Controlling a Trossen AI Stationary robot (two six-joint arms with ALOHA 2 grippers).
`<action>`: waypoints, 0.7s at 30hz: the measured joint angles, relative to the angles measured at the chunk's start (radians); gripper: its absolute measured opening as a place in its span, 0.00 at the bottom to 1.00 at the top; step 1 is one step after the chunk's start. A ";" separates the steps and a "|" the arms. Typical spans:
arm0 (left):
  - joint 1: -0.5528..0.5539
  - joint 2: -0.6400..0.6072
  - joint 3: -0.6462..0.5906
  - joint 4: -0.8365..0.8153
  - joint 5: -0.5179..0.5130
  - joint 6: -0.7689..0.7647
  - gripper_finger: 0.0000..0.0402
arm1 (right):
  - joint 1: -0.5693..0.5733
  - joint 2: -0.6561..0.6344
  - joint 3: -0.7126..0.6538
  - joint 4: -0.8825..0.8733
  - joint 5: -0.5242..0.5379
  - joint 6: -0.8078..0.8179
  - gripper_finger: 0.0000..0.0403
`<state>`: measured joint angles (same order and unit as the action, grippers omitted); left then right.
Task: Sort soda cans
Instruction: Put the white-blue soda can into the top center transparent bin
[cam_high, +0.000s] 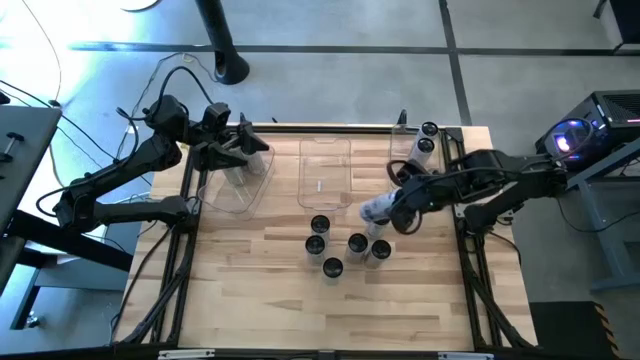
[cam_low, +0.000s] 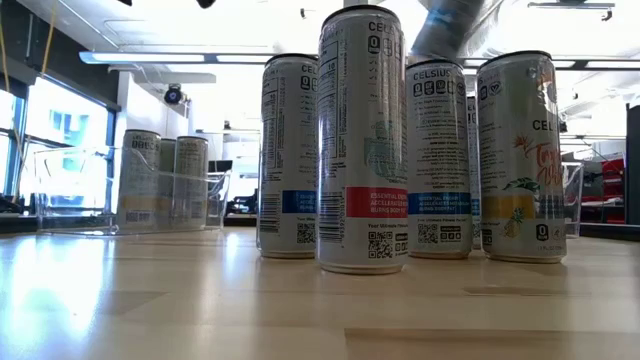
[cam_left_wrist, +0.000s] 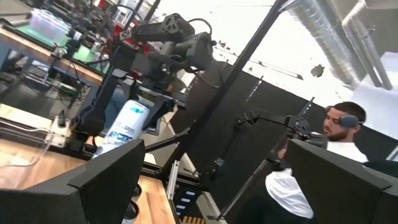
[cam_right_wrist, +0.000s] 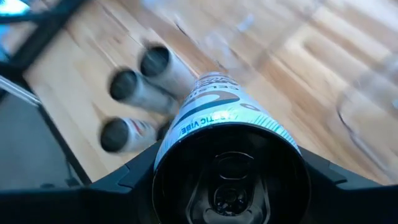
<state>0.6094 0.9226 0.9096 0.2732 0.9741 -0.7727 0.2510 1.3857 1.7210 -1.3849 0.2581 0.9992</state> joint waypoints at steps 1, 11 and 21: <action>0.000 0.000 0.000 -0.004 -0.008 0.006 0.96 | -0.009 0.000 0.000 0.033 0.007 -0.022 0.59; -0.001 0.000 0.000 -0.126 -0.096 0.060 0.96 | -0.201 0.096 0.000 0.295 -0.006 -0.314 0.59; -0.002 0.004 0.000 -0.156 -0.097 0.140 0.96 | -0.434 0.288 0.000 0.319 -0.017 -0.432 0.59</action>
<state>0.6079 0.9266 0.9096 0.1172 0.8768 -0.6331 -0.1831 1.6738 1.7210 -1.0658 0.2408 0.5671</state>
